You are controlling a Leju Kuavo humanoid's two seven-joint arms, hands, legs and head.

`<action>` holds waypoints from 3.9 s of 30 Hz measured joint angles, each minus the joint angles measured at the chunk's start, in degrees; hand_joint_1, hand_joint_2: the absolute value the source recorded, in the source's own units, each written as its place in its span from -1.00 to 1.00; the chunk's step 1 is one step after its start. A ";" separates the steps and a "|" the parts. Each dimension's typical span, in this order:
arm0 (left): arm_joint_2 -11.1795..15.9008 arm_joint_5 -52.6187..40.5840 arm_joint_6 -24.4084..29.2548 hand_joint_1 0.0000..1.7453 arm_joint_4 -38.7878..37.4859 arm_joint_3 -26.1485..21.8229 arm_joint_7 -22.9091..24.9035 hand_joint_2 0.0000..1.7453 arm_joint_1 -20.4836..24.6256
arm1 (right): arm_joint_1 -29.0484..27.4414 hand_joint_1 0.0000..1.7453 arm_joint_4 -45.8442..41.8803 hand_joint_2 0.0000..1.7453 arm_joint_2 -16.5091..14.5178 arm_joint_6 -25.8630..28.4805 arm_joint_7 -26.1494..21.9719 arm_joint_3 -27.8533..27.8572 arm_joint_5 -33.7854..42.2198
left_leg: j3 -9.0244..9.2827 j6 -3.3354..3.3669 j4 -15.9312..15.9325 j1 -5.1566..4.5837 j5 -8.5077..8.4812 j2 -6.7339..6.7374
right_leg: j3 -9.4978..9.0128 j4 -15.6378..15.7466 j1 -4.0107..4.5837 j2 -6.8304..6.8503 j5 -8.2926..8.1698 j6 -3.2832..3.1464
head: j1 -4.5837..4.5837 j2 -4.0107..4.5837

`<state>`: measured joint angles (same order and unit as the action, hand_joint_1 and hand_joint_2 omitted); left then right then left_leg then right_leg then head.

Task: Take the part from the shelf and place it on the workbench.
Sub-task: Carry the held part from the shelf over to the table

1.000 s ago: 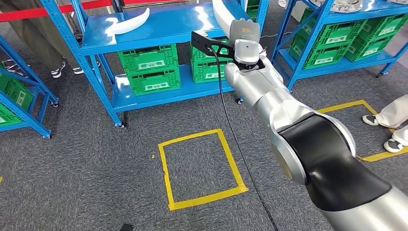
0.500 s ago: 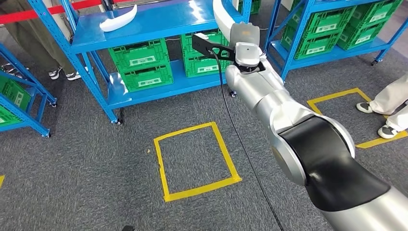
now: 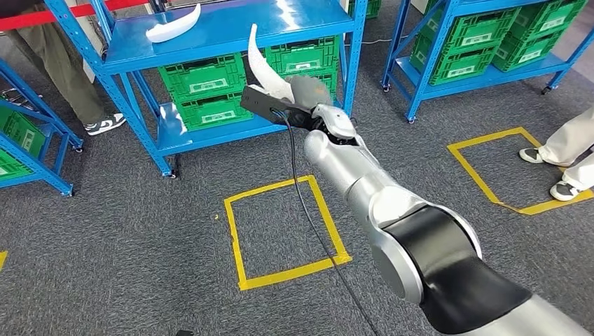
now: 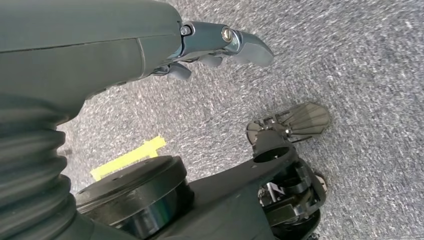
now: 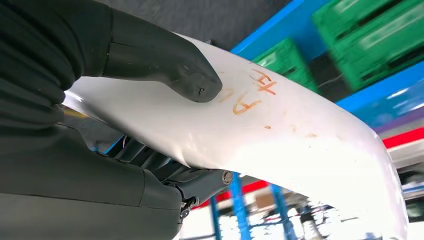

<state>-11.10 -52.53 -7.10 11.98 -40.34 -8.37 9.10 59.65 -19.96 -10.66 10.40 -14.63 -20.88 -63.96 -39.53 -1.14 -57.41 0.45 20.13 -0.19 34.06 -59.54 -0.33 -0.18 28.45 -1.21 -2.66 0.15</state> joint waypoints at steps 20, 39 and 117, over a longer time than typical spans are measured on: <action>0.60 3.33 0.00 -1.00 0.04 -2.49 -1.92 1.00 -2.39 | -48.43 1.00 -53.51 1.00 2.74 -8.22 -3.18 -19.90 25.05 | -0.37 -0.22 -0.04 -0.05 0.24 -0.19 | 0.13 0.46 -0.15 0.09 -0.08 0.58 | -0.01 0.00; 0.97 3.06 0.00 -1.00 0.20 -3.39 -0.38 1.00 -1.29 | -55.90 1.00 -61.75 1.00 4.91 -9.20 -5.64 -19.72 29.59 | -0.52 0.09 -0.20 -0.14 0.27 -0.19 | 0.01 0.65 -0.34 0.13 -0.32 0.99 | 0.01 0.00; 1.54 3.00 0.01 -1.00 0.22 -3.45 0.17 1.00 -1.86 | -58.35 1.00 -65.59 1.00 7.40 -4.57 -7.17 -18.40 28.56 | 3.70 -0.05 -1.90 0.04 6.02 -7.95 | -1.35 -0.48 -0.40 -3.65 1.66 0.53 | 0.44 0.00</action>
<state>-9.57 -49.52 -7.09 12.20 -43.79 -8.20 7.23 1.30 -85.55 -3.27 5.83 -21.80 -39.28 -35.40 -35.83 -1.19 -59.31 0.49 26.15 -8.15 32.71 -60.01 -0.74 -3.82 30.11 -0.68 -2.22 0.15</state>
